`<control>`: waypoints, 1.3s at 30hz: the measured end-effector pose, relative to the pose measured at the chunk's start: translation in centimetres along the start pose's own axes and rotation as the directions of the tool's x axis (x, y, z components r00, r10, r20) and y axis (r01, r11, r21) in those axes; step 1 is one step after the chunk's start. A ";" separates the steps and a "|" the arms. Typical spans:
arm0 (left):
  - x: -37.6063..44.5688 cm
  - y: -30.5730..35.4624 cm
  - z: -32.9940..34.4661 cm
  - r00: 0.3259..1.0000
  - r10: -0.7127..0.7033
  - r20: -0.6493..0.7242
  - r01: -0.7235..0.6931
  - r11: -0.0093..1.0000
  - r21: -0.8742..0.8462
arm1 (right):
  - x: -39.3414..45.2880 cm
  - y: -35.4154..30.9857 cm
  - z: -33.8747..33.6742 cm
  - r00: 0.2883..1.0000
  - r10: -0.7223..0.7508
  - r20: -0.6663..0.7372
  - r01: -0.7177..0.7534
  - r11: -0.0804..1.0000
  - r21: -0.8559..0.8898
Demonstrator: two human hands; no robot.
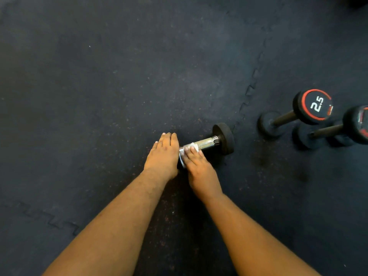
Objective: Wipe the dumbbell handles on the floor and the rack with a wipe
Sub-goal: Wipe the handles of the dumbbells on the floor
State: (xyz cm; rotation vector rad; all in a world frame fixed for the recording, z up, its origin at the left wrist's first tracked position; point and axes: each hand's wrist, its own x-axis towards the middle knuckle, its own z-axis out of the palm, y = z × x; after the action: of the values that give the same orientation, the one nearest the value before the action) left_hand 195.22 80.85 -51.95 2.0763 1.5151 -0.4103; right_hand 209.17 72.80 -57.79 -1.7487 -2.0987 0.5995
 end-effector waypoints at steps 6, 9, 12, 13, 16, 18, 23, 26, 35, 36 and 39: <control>-0.5 0.1 0.4 1.000 0.009 -0.020 -0.009 1.000 0.028 | 1.2 -2.8 0.8 0.205 0.898 0.389 -0.190 -0.354 0.916; -0.6 0.2 1.2 0.998 0.015 -0.068 -0.011 0.998 0.058 | 5.7 -0.3 -0.9 0.263 0.832 0.488 0.185 -0.540 0.821; -0.5 0.2 1.4 0.998 0.017 -0.066 -0.013 0.998 0.068 | 7.1 1.3 -1.4 0.315 0.793 0.522 0.305 -0.605 0.736; -0.5 0.1 1.4 0.998 0.018 -0.065 -0.013 0.998 0.069 | 6.6 0.7 -1.0 0.364 0.777 0.513 0.254 -0.613 0.748; -0.5 0.1 1.5 0.998 0.016 -0.065 -0.012 0.997 0.073 | 5.4 -0.8 -0.4 0.521 0.679 0.517 0.068 -0.637 0.768; -0.6 0.1 1.6 0.998 0.015 -0.066 -0.010 0.997 0.079 | 6.2 0.0 -1.5 0.515 0.678 0.525 0.098 -0.655 0.749; -0.5 0.2 1.3 0.998 0.007 -0.063 -0.003 0.998 0.059 | 6.7 -0.3 -0.8 0.467 0.697 0.545 -0.011 -0.611 0.791; -0.7 0.4 1.2 0.998 0.006 -0.063 -0.001 0.997 0.073 | 6.7 0.5 -1.7 0.456 0.711 0.536 0.071 -0.629 0.774; -0.6 0.3 1.2 0.998 0.003 -0.058 0.001 0.997 0.072 | 6.9 -1.3 -3.1 0.305 0.762 0.571 0.069 -0.616 0.785; -0.6 0.3 1.1 0.999 0.005 -0.051 -0.001 0.997 0.074 | 7.5 -0.9 -3.9 0.245 0.780 0.576 0.092 -0.610 0.787; -0.5 0.4 0.7 0.999 -0.004 -0.034 0.006 0.998 0.070 | 9.0 0.2 -4.5 0.217 0.744 0.632 0.007 -0.648 0.761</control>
State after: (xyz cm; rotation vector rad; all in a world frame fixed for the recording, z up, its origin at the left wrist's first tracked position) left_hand 195.45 79.92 -52.18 2.1438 1.5465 -0.4373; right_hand 210.01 82.17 -54.16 -1.3002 0.7141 1.2374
